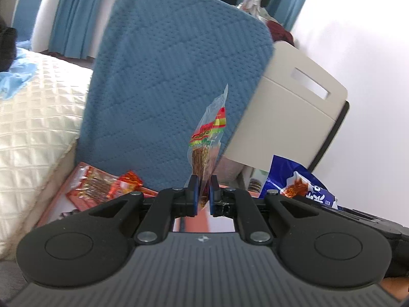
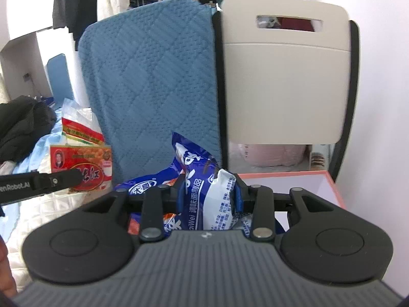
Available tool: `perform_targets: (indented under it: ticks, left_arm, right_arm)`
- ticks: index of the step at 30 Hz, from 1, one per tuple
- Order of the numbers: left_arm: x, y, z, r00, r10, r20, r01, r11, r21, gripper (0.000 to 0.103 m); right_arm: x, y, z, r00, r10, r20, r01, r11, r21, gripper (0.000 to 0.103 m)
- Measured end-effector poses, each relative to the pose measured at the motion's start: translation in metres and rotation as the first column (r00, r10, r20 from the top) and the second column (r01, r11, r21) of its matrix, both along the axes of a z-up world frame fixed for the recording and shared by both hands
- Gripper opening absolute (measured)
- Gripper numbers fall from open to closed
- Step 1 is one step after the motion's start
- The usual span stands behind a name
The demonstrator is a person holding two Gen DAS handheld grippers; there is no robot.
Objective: Organize snacks
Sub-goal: 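Lift both held bags and carry them over the pink-rimmed box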
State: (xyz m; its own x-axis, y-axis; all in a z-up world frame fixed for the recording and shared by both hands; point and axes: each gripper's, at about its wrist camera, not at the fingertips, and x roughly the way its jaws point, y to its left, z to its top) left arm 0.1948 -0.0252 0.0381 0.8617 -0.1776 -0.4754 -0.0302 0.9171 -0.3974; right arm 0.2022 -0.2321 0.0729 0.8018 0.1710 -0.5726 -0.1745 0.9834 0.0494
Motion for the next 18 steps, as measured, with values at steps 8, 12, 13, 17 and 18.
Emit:
perform_targets:
  ticks: [8, 12, 13, 17, 18]
  left_arm:
    - [0.027, -0.053, -0.024, 0.996, -0.080, -0.037, 0.080, 0.997, 0.012, 0.009]
    - [0.041, -0.082, -0.047, 0.990, -0.120, -0.079, 0.122, 0.993, 0.011, 0.009]
    - [0.044, -0.087, -0.053, 0.988, -0.129, -0.088, 0.131, 0.991, 0.012, 0.009]
    - [0.059, -0.111, -0.084, 0.975, -0.165, -0.146, 0.169, 0.986, 0.014, 0.010]
    - [0.062, -0.116, -0.091, 0.971, -0.174, -0.161, 0.178, 0.984, 0.009, 0.009]
  right_arm:
    - [0.006, -0.046, -0.010, 0.997, -0.066, -0.030, 0.065, 0.998, -0.018, 0.039]
    - [0.011, -0.069, -0.028, 0.993, -0.099, -0.067, 0.097, 0.995, -0.028, 0.039]
    - [0.013, -0.075, -0.033, 0.991, -0.107, -0.079, 0.105, 0.994, -0.031, 0.039]
    - [0.019, -0.096, -0.062, 0.982, -0.133, -0.135, 0.128, 0.991, -0.043, 0.039]
    - [0.021, -0.100, -0.069, 0.979, -0.140, -0.151, 0.135, 0.990, -0.043, 0.039]
